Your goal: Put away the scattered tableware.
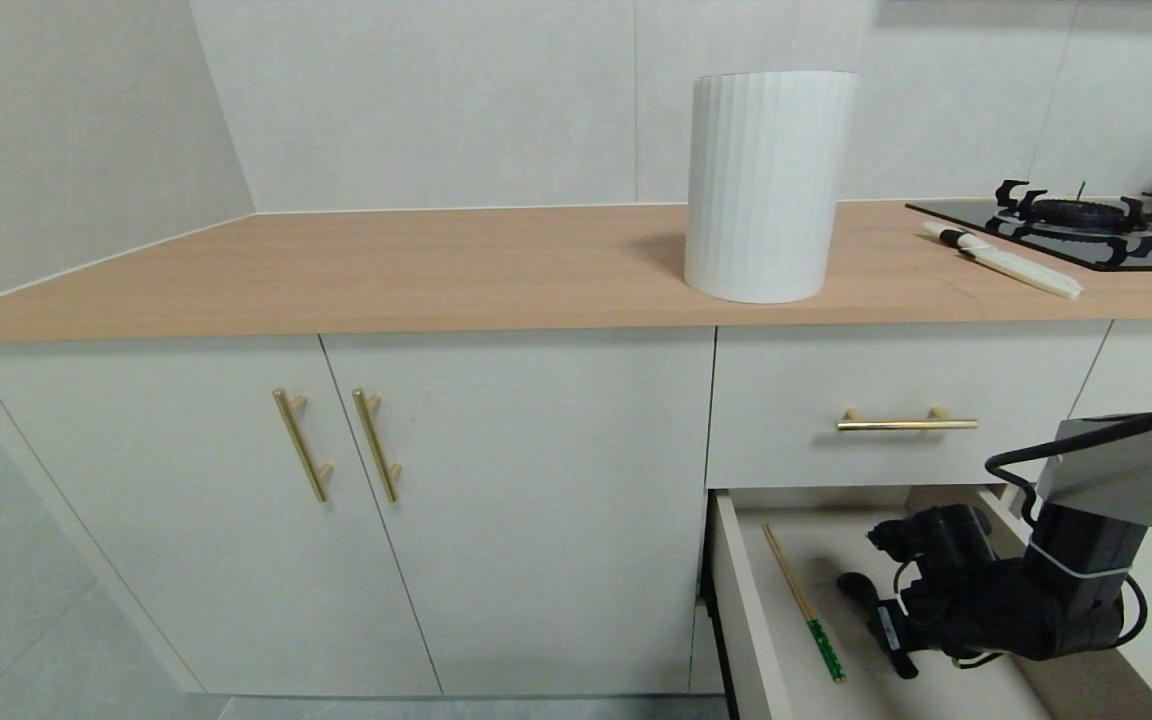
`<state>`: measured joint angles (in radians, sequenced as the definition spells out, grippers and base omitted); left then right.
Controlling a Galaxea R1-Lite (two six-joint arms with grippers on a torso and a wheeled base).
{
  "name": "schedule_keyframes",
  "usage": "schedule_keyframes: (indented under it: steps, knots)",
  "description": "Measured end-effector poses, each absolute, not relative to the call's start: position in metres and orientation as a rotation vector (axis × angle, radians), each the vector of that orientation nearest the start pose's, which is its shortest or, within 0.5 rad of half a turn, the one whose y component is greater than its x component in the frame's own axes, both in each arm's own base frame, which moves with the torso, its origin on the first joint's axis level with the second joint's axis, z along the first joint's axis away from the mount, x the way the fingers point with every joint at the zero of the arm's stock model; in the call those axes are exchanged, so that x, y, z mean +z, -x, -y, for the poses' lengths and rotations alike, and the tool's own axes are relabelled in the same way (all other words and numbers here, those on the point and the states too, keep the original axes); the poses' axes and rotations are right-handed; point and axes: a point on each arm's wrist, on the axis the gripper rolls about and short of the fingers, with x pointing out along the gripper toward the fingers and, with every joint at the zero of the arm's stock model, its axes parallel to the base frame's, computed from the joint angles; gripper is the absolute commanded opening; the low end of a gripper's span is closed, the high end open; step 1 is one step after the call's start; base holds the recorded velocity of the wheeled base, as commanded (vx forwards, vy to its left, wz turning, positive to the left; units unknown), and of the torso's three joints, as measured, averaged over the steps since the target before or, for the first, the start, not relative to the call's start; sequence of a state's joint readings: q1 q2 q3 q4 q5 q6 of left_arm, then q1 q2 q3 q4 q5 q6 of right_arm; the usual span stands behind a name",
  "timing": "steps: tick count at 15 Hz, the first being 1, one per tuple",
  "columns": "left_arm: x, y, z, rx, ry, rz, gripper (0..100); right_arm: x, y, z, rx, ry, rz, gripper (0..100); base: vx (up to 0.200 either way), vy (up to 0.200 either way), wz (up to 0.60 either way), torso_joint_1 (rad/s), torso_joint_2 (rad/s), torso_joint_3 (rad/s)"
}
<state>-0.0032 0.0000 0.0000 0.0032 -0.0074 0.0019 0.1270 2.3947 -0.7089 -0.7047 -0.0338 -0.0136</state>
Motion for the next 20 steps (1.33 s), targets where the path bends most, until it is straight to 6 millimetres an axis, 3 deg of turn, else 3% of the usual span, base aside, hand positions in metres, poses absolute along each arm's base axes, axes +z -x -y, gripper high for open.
schedule_keyframes:
  steps: [6, 8, 11, 14, 17, 20]
  knots:
    - [0.075, 0.023, 0.0, -0.011, -0.002, -0.003, 100, -0.059, -0.328, -0.041, 0.092, 0.089, -0.97, 100, 0.0, 0.0, 0.0, 0.0, 0.0, 0.0]
    - [0.075, 0.023, 0.0, -0.011, -0.001, -0.003, 100, -0.046, -0.324, -0.041, 0.092, 0.086, -0.947, 100, 0.0, 0.0, 0.0, 0.0, 0.0, 0.0]
    - [0.075, 0.023, 0.0, -0.011, -0.002, -0.003, 100, 0.0, -0.311, -0.039, 0.098, 0.055, -0.851, 100, 0.0, 0.0, 0.0, 0.0, 0.0, 0.0]
    - [0.075, 0.023, 0.0, -0.011, -0.002, -0.003, 100, 0.056, -0.285, -0.038, 0.133, 0.024, -0.773, 100, 0.0, 0.0, 0.0, 0.0, 0.0, 0.0]
    - [0.075, 0.023, 0.0, -0.011, -0.006, -0.003, 100, 0.103, -0.245, -0.035, 0.229, -0.016, -0.749, 100, 0.0, 0.0, 0.0, 0.0, 0.0, 0.0]
    - [0.075, 0.023, 0.0, -0.011, -0.001, -0.003, 100, 0.133, -0.2, -0.035, 0.322, -0.018, -0.77, 100, 0.0, 0.0, 0.0, 0.0, 0.0, 0.0]
